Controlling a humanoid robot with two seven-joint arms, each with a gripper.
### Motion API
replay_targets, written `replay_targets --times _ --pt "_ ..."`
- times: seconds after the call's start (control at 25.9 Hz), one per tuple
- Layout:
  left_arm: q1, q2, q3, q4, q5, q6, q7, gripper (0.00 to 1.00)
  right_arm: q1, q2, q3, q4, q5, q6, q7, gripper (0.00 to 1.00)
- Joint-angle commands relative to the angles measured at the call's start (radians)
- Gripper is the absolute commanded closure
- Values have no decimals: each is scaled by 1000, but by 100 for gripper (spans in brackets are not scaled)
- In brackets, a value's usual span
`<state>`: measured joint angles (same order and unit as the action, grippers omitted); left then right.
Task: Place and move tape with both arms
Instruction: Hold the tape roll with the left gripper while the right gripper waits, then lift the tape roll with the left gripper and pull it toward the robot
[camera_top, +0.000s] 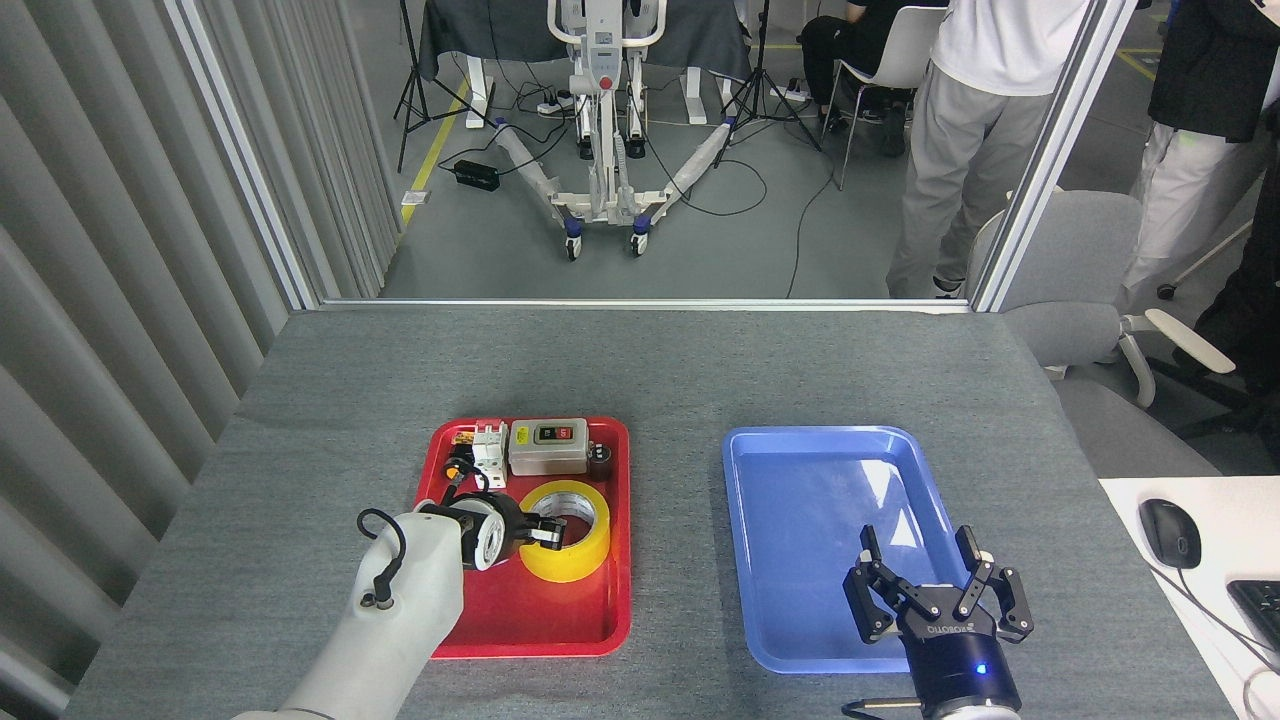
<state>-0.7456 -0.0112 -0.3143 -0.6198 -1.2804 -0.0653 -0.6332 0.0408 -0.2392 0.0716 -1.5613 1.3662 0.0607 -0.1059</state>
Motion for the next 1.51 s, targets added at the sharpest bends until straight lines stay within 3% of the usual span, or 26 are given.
replay_targets --times 0.0,0.62,1.08,1.24,1.35,1.47 --pt "0 2 0 0 0 -2 -2 51 -2 -3 0 1 4 2 2 0" --pt "-9 10 0 -1 -2 -41 -3 68 4 -6 -3 30 40 8 0 0" --pt "-9 22 1 -21 -10 -36 -2 71 4 -5 -3 30 42 13 0 0" --pt "32 39 95 -161 -5 -30 0 79 4 -6 -3 30 42 13 0 0" --pt "100 43 201 -291 29 -44 -10 79 5 -6 -3 30 42 11 2 0" --pt "153 53 282 -347 242 -48 -16 79 4 -9 -6 30 42 13 2 0"
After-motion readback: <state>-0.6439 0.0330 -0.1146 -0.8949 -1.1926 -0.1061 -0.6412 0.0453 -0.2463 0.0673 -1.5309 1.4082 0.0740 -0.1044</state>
